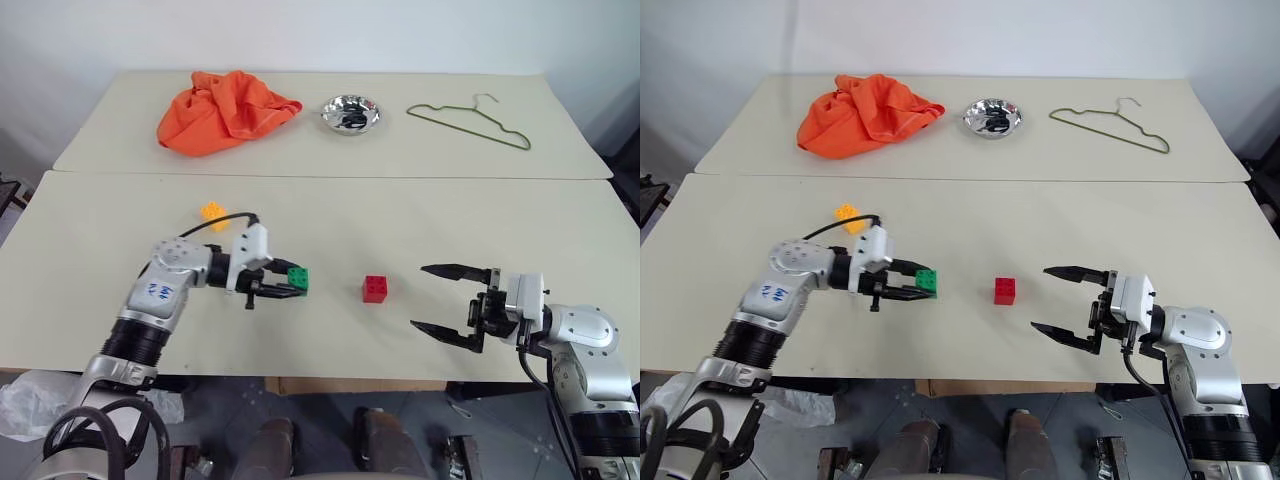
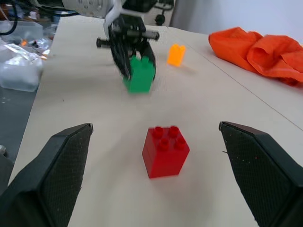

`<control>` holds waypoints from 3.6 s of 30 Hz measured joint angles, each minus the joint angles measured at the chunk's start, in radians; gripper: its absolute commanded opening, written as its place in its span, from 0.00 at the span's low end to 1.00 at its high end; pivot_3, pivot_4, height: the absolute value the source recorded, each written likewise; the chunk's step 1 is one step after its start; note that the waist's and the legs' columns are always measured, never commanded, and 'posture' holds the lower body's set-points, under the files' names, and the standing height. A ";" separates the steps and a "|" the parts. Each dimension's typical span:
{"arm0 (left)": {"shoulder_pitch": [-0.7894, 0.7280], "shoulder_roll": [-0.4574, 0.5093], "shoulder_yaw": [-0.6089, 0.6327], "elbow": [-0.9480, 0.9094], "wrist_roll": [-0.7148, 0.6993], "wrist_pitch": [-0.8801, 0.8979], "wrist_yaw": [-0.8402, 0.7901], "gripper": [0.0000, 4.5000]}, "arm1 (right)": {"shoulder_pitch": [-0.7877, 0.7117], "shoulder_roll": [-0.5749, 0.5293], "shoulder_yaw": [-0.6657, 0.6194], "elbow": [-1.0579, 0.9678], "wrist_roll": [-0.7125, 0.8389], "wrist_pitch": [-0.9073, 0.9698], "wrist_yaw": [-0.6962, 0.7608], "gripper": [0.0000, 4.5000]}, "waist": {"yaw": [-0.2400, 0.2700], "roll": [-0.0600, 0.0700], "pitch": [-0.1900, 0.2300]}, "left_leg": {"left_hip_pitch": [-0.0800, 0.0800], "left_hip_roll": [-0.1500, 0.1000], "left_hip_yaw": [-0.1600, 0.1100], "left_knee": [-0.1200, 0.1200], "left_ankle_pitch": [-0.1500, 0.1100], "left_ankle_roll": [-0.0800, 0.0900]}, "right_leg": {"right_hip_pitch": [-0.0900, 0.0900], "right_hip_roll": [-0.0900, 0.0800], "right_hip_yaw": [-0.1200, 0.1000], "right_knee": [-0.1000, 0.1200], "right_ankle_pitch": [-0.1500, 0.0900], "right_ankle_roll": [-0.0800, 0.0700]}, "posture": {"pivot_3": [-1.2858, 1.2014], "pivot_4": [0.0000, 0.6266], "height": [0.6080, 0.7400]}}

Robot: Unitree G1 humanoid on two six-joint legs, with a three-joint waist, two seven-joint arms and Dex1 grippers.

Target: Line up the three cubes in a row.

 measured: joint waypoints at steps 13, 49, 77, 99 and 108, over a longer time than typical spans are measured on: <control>-0.042 -0.110 -0.022 0.078 0.060 -0.073 0.022 0.33 | 0.059 0.000 -0.012 -0.055 -0.003 0.000 -0.038 1.00 | 0.017 0.000 0.000 | 0.000 -0.002 0.000 0.002 0.001 0.000 | 0.000 -0.001 0.000 0.000 0.000 0.000 | 0.52 0.24 1.00; 0.840 -0.277 0.835 -0.457 -0.302 -0.150 0.699 0.99 | -0.100 0.167 0.140 -0.107 0.030 0.092 -0.154 1.00 | 0.017 -0.002 -0.001 | 0.004 -0.001 -0.008 0.001 -0.001 0.000 | 0.009 -0.005 0.001 -0.008 0.000 0.000 | 0.52 0.24 1.00; 0.197 -0.477 0.459 -0.234 0.057 0.266 1.405 0.99 | -0.020 0.155 0.101 -0.133 -0.008 0.070 -0.218 1.00 | 0.018 -0.003 -0.001 | 0.002 -0.001 -0.004 0.002 0.000 -0.001 | 0.005 -0.001 -0.002 -0.003 0.001 0.002 | 0.52 0.24 1.00; -0.006 -0.509 0.441 -0.024 0.177 0.325 1.620 0.59 | -0.035 0.155 0.106 -0.128 -0.008 0.091 -0.199 1.00 | 0.019 -0.003 -0.001 | 0.002 -0.002 -0.004 0.002 0.000 -0.001 | 0.005 -0.001 -0.002 -0.003 0.001 0.002 | 0.52 0.24 1.00; 0.037 -0.501 0.457 -0.094 0.154 0.353 1.578 0.45 | -0.036 0.155 0.108 -0.111 -0.008 0.091 -0.191 1.00 | 0.018 -0.003 -0.001 | 0.002 -0.002 -0.004 0.002 0.000 -0.001 | 0.005 -0.001 -0.002 -0.003 0.001 0.002 | 0.52 0.24 1.00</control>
